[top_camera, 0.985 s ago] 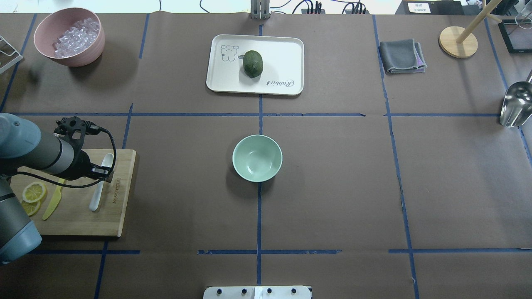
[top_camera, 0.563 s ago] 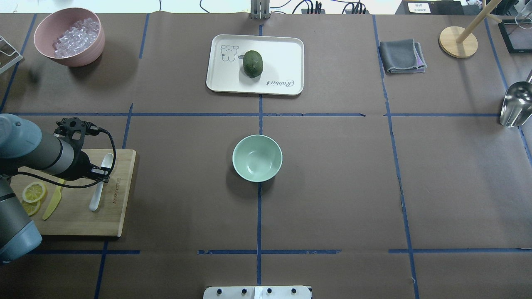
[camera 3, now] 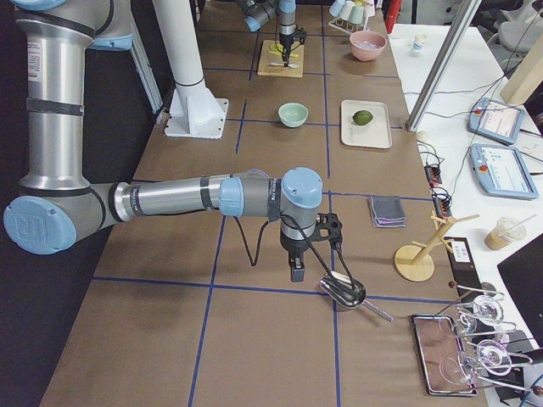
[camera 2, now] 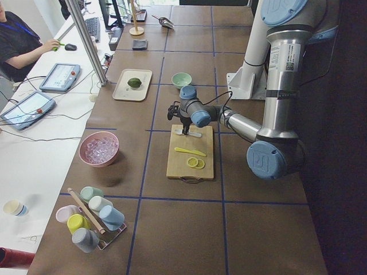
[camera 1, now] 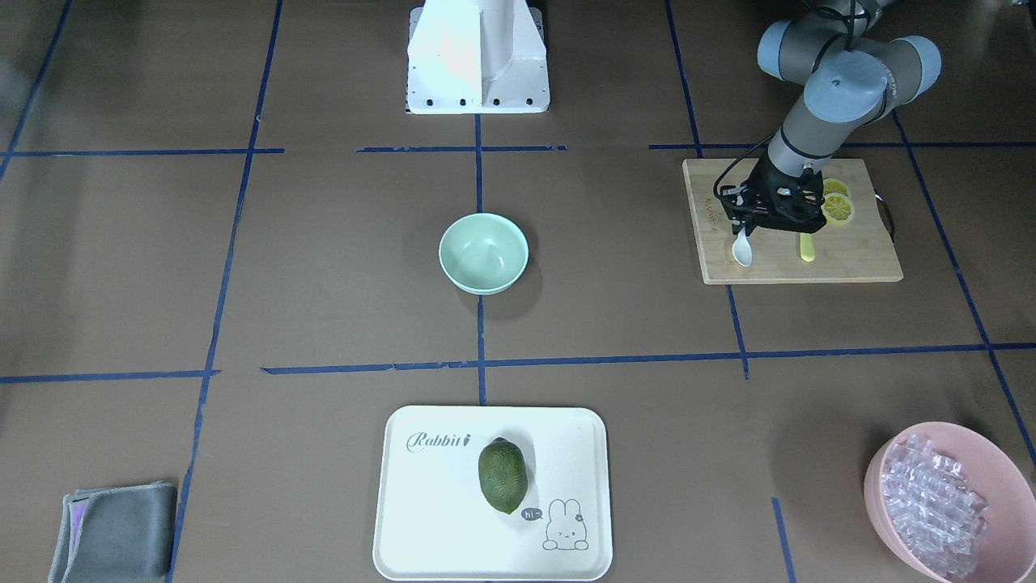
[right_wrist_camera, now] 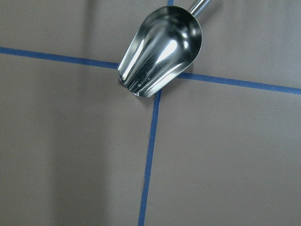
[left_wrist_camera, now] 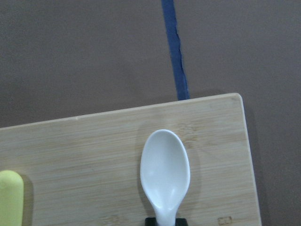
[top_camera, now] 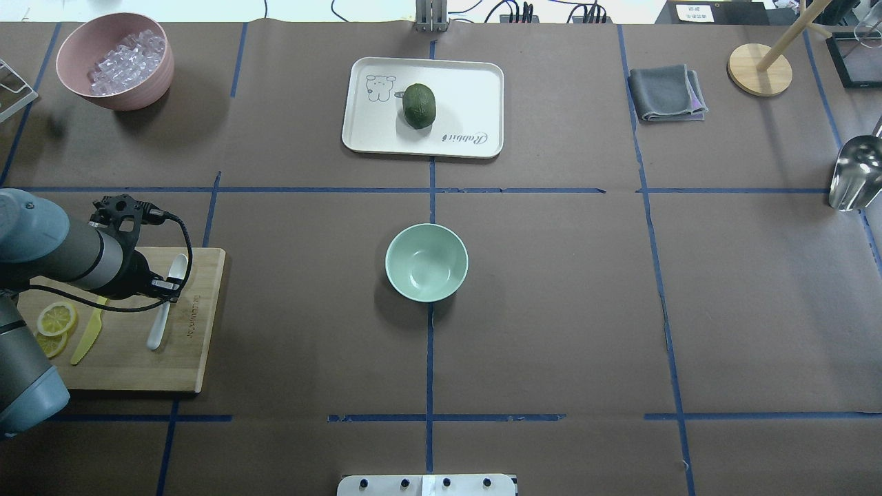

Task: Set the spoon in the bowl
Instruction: 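Lower the left gripper and close it on the white spoon's handle, then lift the spoon with the left gripper and carry it over the green bowl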

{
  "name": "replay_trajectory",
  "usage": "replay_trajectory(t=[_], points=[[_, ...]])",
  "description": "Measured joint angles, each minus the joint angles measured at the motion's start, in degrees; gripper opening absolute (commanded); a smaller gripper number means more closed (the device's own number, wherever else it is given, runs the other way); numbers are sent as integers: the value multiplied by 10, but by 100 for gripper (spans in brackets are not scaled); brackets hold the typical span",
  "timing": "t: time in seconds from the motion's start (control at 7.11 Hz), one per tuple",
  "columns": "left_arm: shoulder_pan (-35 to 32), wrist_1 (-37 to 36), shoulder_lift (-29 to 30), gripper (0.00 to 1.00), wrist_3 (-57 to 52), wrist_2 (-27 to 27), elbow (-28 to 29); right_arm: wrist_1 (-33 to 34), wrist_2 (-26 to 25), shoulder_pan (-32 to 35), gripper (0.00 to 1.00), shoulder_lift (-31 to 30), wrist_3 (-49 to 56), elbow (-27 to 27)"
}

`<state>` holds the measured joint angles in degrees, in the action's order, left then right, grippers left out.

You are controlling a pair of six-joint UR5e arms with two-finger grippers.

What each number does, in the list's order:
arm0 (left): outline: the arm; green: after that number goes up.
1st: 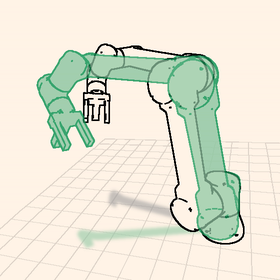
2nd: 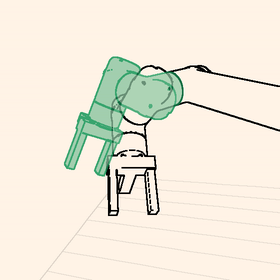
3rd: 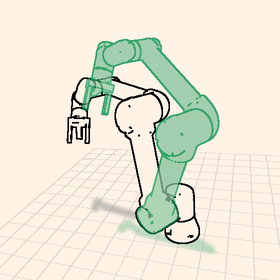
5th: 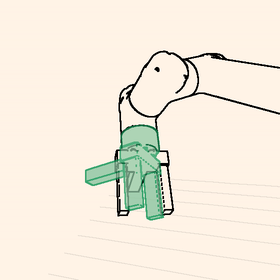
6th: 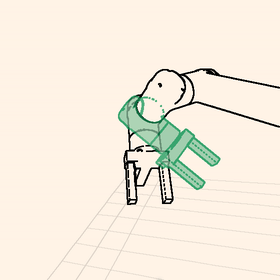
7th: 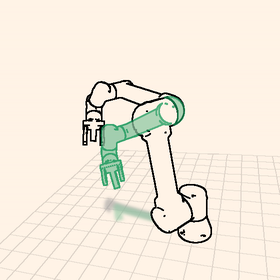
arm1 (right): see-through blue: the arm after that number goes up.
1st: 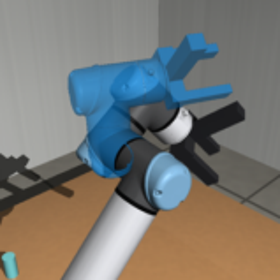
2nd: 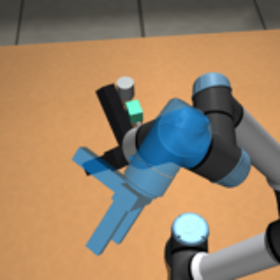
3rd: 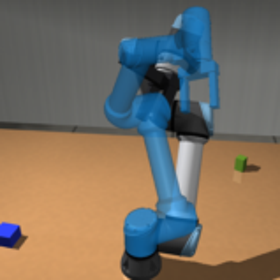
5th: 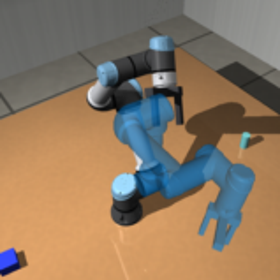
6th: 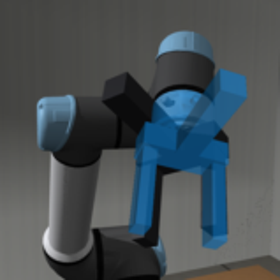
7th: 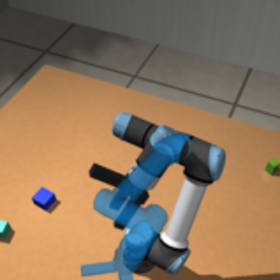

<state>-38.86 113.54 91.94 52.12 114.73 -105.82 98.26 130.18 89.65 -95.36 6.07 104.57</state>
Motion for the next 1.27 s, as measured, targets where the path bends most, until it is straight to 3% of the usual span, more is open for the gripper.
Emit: replay_trajectory(t=[0.7, 1.27], points=[[10, -55, 43, 0, 0, 13, -59, 0, 1, 0, 100, 0, 5, 0], [61, -198, 224, 0, 3, 8, -40, 0, 2, 0, 100, 0, 3, -1]])
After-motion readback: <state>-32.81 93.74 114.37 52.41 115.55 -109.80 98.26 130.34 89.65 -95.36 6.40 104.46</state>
